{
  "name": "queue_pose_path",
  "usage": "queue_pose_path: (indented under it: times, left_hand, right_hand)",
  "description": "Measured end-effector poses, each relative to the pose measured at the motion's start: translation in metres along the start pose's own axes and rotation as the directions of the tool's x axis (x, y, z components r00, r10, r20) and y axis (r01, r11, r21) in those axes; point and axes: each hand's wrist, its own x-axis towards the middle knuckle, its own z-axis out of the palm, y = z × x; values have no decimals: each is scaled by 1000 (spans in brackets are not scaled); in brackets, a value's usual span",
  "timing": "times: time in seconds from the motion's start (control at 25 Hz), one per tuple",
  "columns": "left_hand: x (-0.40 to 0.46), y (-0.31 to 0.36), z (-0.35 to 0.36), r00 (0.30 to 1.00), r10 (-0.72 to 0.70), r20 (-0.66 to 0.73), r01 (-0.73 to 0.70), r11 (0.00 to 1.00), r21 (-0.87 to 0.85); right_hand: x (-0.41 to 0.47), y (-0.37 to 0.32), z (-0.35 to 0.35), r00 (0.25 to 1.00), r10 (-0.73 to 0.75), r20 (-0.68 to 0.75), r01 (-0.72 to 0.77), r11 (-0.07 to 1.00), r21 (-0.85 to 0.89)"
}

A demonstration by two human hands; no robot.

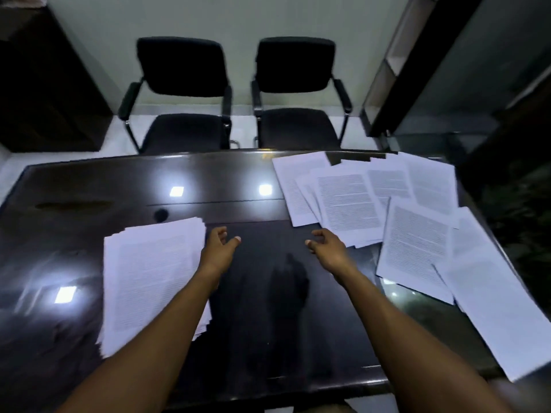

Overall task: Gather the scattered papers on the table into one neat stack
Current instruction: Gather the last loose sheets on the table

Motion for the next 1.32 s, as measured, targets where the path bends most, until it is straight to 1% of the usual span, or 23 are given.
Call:
queue_pose_path:
  times: [0.08, 0.2, 0.28, 0.44, 0.56, 0.6, 0.68, 0.76, 0.8, 0.84, 0.92, 1.0, 1.08, 1.2, 1.28, 1.32]
  left_hand:
    - [8, 19, 42, 999, -2, 45, 1, 1000, 11]
    - [17, 41, 92, 996, -61, 59, 62, 998, -5]
    - [28, 54, 123, 992, -109, 65, 108, 994, 14]
    - [76, 75, 166, 985, -164, 52, 157, 981, 117]
    - [112, 90, 187, 980, -193, 39, 188, 976, 114]
    - [125, 92, 194, 976, -214, 37, 209, 971, 116]
    - [143, 97, 209, 969, -245, 35, 240, 966, 100]
    - [154, 100, 221, 964, -266, -25, 267, 962, 52]
    - [158, 102, 227, 962, -268, -47, 270, 963, 30]
    - [159, 105, 232, 964, -260, -57, 261, 965, 5]
    - [165, 113, 244, 968, -251, -32, 248, 967, -57]
    - [170, 117, 256, 967, -255, 7, 254, 959, -129]
    - [172, 119, 269, 963, -268, 36, 270, 949, -163]
    - [165, 117, 291, 971, -222, 89, 234, 961, -147]
    - [150, 113, 302, 970, -209, 127, 223, 969, -105]
    - [143, 108, 302, 964, -226, 137, 242, 965, -106]
  right_hand:
    - [9, 17, -46, 998, 24, -59, -25, 1000, -4]
    - [30, 39, -107, 997, 33, -74, -34, 999, -12]
    - [54, 55, -143, 997, 26, -74, -28, 999, -24]
    - [118, 91, -185, 999, -25, -21, 19, 975, -223]
    - [160, 104, -196, 995, -100, -29, 86, 946, -313]
    - [176, 106, -198, 990, -139, -26, 121, 924, -362]
    - [203, 111, -199, 976, -218, 23, 199, 839, -506]
    - [222, 114, -195, 969, -224, 109, 242, 743, -624]
    - [227, 116, -192, 968, -208, 139, 247, 715, -654]
    - [229, 119, -187, 969, -190, 157, 246, 705, -665]
    - [230, 119, -176, 973, -175, 152, 232, 722, -652]
    - [228, 116, -166, 972, -190, 135, 232, 734, -638]
    - [226, 110, -158, 970, -202, 136, 242, 744, -623]
    - [226, 103, -154, 964, -215, 156, 266, 768, -582]
    - [227, 101, -155, 948, -233, 216, 316, 774, -549]
    - [228, 100, -157, 935, -254, 246, 346, 802, -487]
